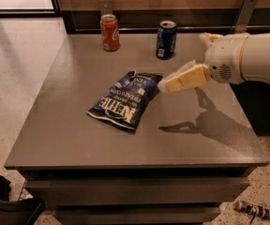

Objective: Knock coke can over

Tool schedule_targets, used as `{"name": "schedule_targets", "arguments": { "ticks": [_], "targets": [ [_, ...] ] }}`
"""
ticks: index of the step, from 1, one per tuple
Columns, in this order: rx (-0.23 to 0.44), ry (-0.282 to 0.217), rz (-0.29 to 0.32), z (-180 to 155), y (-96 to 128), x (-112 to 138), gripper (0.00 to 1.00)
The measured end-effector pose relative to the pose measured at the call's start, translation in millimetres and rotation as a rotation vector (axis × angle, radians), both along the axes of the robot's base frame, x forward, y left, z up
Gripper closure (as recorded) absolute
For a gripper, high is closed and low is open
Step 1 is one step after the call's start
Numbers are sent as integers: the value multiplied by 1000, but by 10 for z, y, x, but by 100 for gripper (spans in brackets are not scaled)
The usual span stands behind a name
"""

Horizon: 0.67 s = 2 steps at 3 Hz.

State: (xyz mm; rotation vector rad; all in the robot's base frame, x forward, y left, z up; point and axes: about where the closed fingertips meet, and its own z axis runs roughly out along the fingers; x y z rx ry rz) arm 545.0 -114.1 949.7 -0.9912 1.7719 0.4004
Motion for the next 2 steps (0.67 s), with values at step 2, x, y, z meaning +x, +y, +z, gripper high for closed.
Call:
{"name": "schedule_targets", "arguments": {
  "ticks": [2],
  "targets": [
    [182, -106, -278, 498, 157, 481, 0]
  ]
}}
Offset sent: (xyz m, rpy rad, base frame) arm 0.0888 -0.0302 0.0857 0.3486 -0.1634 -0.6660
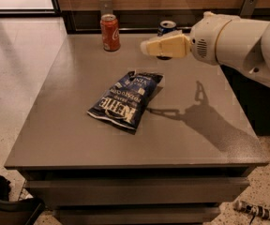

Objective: Knock coke can over

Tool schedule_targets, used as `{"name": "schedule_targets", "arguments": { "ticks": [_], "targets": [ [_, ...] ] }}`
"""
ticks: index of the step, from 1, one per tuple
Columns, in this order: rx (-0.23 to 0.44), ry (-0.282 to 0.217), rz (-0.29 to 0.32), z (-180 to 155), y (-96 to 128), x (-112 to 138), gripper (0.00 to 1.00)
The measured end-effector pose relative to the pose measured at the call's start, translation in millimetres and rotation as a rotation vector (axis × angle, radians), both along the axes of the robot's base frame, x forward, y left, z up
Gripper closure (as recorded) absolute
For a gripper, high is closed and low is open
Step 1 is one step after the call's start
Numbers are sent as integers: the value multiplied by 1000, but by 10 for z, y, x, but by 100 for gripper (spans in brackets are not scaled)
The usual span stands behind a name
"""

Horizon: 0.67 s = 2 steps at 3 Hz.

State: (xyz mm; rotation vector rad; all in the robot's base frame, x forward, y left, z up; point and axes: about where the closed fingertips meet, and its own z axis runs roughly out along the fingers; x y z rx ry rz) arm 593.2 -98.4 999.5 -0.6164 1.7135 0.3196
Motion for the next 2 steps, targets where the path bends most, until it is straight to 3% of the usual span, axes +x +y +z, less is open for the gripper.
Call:
{"name": "schedule_targets", "arguments": {
  "ticks": [1, 2],
  "targets": [
    [44, -13, -40, 108, -56, 61, 0],
    [31, -13, -20, 102, 4, 45, 0]
  ]
}}
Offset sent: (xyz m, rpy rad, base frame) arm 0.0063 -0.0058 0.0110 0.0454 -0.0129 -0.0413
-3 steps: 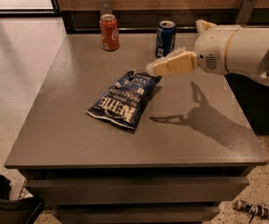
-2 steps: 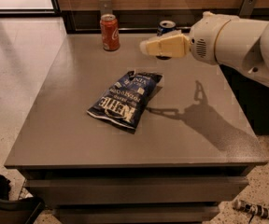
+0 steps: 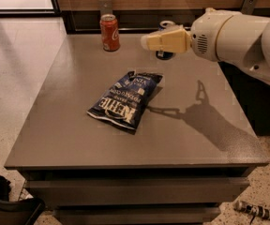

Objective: Knock coke can over

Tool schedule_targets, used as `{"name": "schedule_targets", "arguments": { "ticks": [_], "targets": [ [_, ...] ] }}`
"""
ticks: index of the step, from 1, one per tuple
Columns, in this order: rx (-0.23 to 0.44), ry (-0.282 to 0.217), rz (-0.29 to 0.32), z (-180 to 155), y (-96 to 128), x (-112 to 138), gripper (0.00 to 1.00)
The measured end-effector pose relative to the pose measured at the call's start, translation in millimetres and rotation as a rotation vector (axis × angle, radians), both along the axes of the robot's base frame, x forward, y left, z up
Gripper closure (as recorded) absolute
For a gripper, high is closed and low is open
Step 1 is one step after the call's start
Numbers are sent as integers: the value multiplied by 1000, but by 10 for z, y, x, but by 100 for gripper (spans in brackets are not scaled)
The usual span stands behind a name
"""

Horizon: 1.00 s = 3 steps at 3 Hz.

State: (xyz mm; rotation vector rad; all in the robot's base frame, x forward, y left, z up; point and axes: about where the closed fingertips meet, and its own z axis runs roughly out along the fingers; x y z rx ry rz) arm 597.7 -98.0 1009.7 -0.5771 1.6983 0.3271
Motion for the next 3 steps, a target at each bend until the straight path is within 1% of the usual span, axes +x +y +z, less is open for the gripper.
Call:
{"name": "schedule_targets", "arguments": {
  "ticks": [1, 2, 3],
  "targets": [
    [-1, -4, 17, 8, 98, 33, 0],
    [1, 8, 52, -156, 350, 233, 0],
    [34, 33, 103, -542, 850, 723, 0]
  ]
}}
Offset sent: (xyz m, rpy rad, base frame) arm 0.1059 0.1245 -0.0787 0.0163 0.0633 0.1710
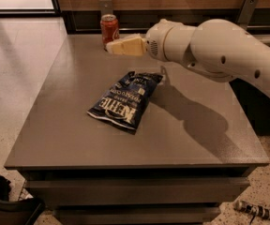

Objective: Knock coke can over

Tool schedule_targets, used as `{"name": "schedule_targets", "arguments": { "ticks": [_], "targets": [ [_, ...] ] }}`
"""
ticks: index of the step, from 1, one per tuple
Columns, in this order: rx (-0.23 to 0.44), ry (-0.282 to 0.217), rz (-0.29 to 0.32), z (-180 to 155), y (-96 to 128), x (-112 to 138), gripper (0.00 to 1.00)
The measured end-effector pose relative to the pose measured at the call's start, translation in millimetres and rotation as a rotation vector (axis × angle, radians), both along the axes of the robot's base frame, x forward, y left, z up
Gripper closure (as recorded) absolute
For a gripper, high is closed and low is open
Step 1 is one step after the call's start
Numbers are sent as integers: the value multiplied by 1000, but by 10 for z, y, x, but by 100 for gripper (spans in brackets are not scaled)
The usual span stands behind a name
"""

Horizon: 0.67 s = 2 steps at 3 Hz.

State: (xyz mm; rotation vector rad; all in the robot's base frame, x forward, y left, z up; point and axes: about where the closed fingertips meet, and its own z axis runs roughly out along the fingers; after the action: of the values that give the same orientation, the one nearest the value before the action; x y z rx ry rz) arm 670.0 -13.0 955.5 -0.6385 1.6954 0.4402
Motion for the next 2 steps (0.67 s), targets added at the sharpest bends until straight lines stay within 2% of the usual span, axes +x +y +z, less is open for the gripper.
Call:
{"name": "schedule_targets", "arguments": {
  "ticks": [1, 2],
  "targets": [
    [37, 9, 22, -266, 351, 402, 0],
    [76, 6, 24, -501, 629, 923, 0]
  ]
}}
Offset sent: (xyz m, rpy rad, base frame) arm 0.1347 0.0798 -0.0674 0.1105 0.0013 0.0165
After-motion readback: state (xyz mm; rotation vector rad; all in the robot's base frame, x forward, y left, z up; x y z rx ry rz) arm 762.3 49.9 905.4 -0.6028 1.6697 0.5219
